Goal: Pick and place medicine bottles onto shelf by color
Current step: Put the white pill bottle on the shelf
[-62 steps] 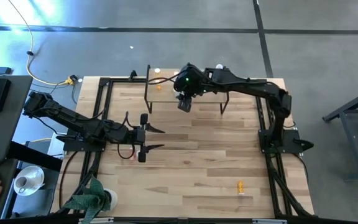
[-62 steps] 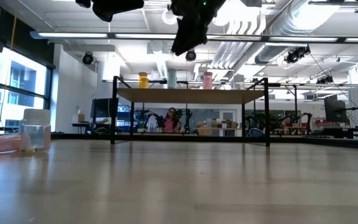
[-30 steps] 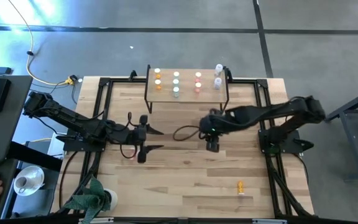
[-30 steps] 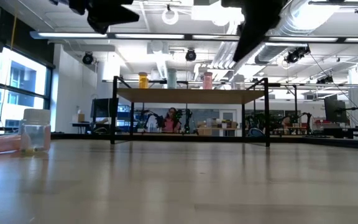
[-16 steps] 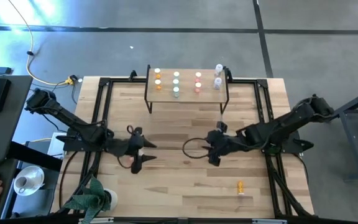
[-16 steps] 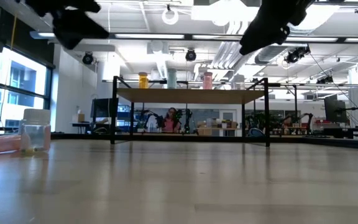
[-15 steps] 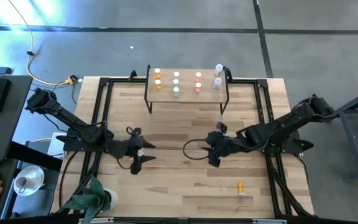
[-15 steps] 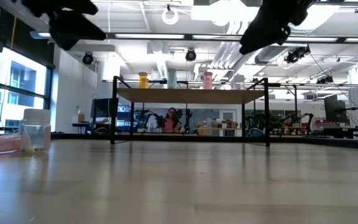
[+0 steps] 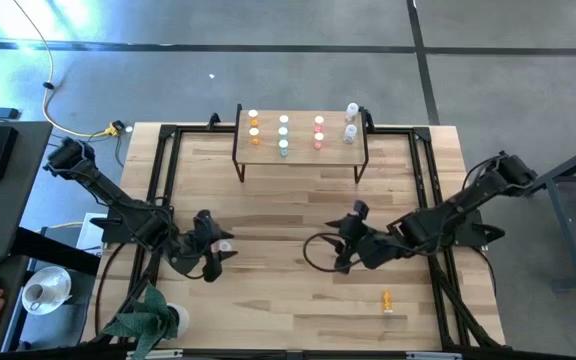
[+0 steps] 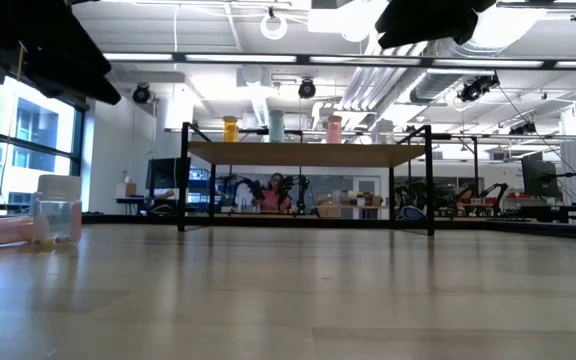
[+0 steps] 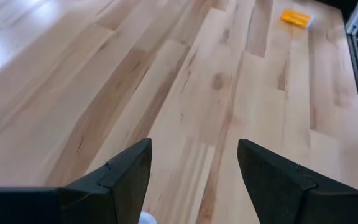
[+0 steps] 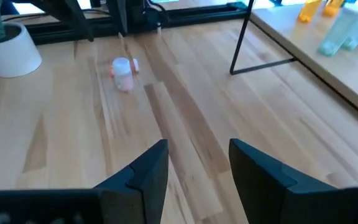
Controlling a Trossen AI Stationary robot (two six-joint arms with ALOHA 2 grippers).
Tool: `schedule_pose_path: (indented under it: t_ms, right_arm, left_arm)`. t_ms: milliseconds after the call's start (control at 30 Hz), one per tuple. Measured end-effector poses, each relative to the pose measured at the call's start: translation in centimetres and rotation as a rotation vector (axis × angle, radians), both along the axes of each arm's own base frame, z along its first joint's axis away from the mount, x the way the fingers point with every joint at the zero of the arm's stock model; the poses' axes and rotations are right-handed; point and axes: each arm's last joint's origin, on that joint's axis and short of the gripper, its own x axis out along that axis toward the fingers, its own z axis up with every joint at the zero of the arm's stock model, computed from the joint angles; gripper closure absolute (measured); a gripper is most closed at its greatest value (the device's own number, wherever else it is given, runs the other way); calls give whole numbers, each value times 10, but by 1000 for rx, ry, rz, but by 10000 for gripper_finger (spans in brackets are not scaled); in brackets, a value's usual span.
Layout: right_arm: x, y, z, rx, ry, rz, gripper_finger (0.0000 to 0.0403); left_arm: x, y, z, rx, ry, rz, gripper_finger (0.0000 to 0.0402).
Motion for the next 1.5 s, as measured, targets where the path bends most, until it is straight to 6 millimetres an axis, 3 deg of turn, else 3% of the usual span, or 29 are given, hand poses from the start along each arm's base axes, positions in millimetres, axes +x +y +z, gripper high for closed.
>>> schedule_pose_path:
  t_ms: [333,700,1033,1500]
  right_arm:
    - [-4,9,1,-14,-29,-5,242]
    - [-7,15,1,7,-32,13,242]
    - [-9,19,1,7,-31,28,242]
    - [-9,19,0,5,-30,29,242]
  left_arm:
    - [-1,-6,-8,14,32,6,174]
    - [4,-27,-34,62,123,-39,174]
    - [-11,-54,-48,20,132,-61,174]
    - [-8,-64,-99,65,157,136,174]
